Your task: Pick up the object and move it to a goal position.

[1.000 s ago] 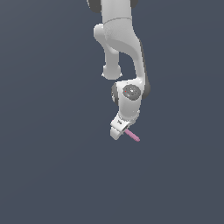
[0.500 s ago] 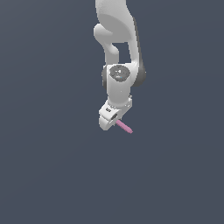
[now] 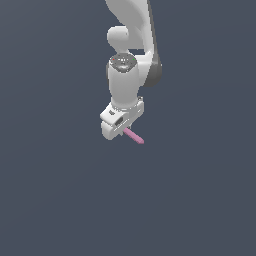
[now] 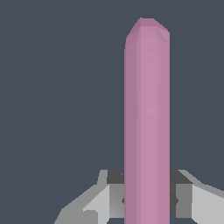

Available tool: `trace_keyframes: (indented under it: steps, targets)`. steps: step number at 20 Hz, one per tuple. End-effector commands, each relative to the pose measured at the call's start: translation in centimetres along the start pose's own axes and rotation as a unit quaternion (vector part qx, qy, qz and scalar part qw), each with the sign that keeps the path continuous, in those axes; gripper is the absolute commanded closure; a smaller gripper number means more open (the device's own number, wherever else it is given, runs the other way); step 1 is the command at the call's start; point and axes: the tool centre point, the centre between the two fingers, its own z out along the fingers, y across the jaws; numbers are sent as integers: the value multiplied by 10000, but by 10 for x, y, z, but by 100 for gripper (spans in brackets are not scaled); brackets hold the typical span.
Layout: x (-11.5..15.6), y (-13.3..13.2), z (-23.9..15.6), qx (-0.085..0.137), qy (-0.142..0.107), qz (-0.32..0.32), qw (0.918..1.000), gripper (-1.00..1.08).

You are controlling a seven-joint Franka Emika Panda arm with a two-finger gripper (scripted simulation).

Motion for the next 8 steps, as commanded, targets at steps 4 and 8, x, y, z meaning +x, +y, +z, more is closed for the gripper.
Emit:
trace_keyframes:
  steps: [4, 8]
  targets:
    - [-4, 3, -8, 6, -2, -2, 10000, 108]
    - [-2, 3, -5, 4, -5, -2, 10000, 108]
